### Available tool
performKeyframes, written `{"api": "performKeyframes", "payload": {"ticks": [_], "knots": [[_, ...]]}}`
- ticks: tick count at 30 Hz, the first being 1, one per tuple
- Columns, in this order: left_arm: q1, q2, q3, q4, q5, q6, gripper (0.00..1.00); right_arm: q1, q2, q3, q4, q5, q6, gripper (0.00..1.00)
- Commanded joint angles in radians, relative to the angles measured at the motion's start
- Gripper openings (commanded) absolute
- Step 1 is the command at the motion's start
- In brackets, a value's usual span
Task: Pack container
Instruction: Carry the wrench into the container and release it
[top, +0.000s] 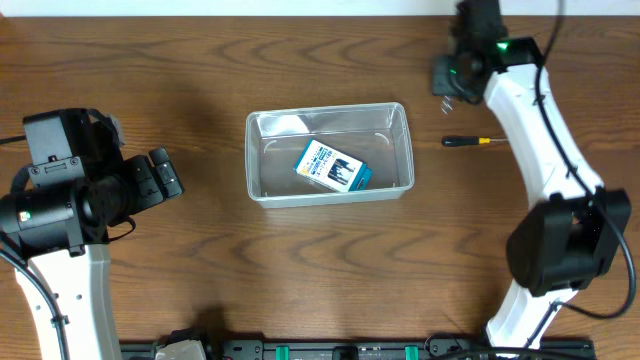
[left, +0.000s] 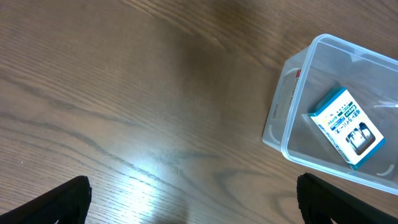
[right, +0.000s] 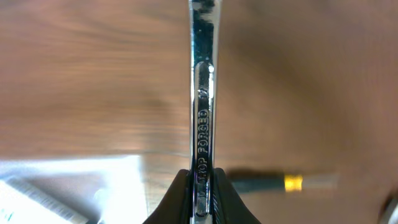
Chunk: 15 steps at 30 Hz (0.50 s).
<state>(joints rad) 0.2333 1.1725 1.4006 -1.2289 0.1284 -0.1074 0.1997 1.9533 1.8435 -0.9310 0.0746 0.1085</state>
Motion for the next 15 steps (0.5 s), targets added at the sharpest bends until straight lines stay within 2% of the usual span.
{"api": "performKeyframes", "payload": {"ticks": [1,3,9,12,15], "knots": [[-0.004,0.002,0.010,-0.001,0.002,-0.005,0.98,0.103,-0.021,0.053,-0.020,-0.061,-0.505,0.01],[-0.004,0.002,0.010,-0.001,0.002,-0.005,0.98,0.163,-0.021,0.054,-0.028,-0.061,-0.689,0.01],[-0.004,0.002,0.010,-0.001,0.002,-0.005,0.98,0.270,0.007,0.024,-0.071,-0.125,-1.077,0.01],[-0.004,0.002,0.010,-0.001,0.002,-0.005,0.98,0.295,0.034,0.011,-0.138,-0.209,-1.163,0.01],[-0.004,0.002,0.010,0.000,0.002,-0.005,0.98,0.304,0.070,0.007,-0.181,-0.263,-1.165,0.01]]}}
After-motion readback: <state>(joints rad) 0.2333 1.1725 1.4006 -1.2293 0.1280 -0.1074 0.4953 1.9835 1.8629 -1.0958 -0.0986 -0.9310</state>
